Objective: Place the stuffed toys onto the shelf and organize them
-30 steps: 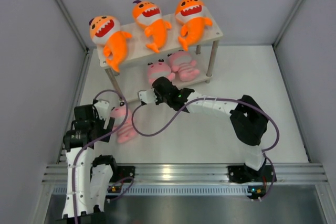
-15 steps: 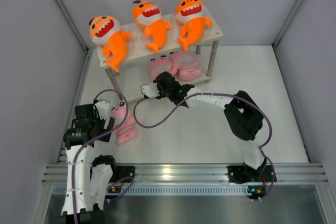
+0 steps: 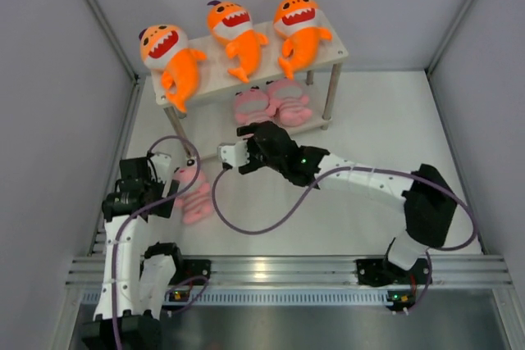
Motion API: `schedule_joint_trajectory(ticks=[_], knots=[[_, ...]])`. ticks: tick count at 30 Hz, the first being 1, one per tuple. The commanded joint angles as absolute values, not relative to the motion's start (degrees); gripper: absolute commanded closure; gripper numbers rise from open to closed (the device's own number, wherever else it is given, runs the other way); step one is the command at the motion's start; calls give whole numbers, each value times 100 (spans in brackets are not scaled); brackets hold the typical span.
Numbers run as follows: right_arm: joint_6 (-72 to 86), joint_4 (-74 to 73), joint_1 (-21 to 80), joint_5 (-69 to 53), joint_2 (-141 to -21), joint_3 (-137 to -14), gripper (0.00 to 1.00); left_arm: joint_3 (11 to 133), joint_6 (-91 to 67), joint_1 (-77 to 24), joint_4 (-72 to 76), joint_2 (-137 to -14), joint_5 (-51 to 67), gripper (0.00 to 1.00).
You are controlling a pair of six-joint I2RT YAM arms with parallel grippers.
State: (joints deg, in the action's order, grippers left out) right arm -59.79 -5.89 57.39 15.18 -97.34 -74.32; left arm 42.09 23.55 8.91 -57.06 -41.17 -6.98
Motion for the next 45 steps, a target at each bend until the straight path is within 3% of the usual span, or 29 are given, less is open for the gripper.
schedule_joint_trajectory(ticks=[1,2,6,16,22,27,34,35,39,41,45], knots=[[-5432,-98,6344,180,-8774,-7024,27,4026,2171,923,-4914,-4569,-1037,1],[-5440,-53,6441,-625,-8702,-6622,25,4017,2066,923,-4748,-4683,-1081,1],[-5528,343,6925,-1467,-8981,-6336,23,4078,1960,1019,-4597,-5123,-1159,1],[-5081,501,7260,-1467,-10844,-7592,25,3788,1934,1397,-4500,-4623,-1213,1],[-4694,378,7295,-1346,-11442,-8015,28,3797,1925,1398,-4491,-4693,-1143,1],[-4983,238,7462,-423,-11803,-8147,31,3797,1942,1398,-4491,-4667,-1090,1],[-5054,26,7506,-360,-12164,-8411,33,3797,1960,1397,-4483,-4702,-1046,1],[-5028,52,7506,-352,-12199,-8437,35,3788,1960,1406,-4482,-4720,-1037,1],[-4931,255,7515,-369,-12243,-8429,83,3788,1951,1397,-4482,-4781,-1063,1],[-4922,246,7515,-457,-12173,-8394,97,3797,1942,1397,-4482,-4755,-1072,1],[-5018,281,7515,-422,-11657,-8043,100,3779,1942,1406,-4474,-4702,-1037,1]])
